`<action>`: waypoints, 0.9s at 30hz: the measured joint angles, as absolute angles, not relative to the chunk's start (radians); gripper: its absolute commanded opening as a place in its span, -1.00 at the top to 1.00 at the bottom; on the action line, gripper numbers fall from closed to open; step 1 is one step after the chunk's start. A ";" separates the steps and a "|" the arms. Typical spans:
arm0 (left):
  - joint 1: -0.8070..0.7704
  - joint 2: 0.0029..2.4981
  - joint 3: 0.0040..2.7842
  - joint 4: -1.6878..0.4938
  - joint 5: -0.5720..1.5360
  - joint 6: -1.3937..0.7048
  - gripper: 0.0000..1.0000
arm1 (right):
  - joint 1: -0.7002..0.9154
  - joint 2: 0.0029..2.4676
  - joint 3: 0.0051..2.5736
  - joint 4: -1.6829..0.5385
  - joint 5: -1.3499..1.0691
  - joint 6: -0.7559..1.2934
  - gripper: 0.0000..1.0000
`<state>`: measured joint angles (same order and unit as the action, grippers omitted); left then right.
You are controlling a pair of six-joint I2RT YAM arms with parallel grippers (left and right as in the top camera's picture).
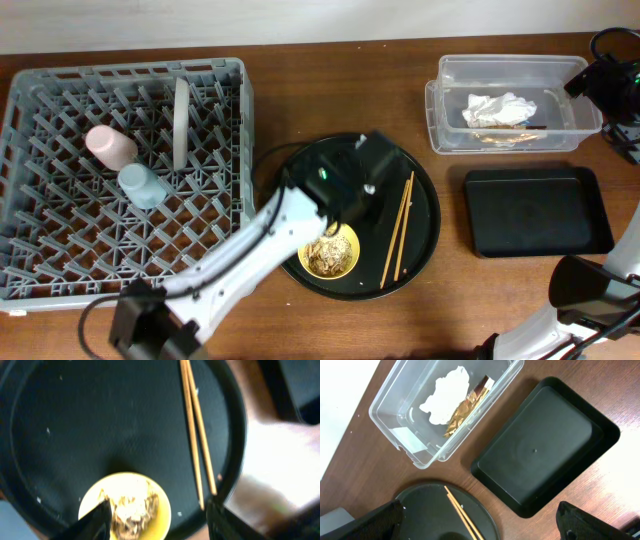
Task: Sort waste into correct bins and load items into the dishwasher rack
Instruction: 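Move the left gripper back over the tray to the chopsticks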
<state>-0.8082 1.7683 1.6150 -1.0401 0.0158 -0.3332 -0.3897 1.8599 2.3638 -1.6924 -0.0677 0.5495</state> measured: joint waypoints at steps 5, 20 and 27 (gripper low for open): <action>-0.770 1.903 1.762 -1.037 0.091 -0.292 -0.29 | -0.390 1.860 2.364 -1.692 -0.068 0.550 -0.98; -0.901 2.199 1.764 -0.856 -0.111 -0.320 0.18 | -0.390 1.860 2.364 -1.692 -0.068 0.550 -0.97; -0.906 2.217 1.764 -0.844 -0.123 -0.384 0.26 | -0.390 1.860 2.364 -1.692 -0.068 0.550 -0.97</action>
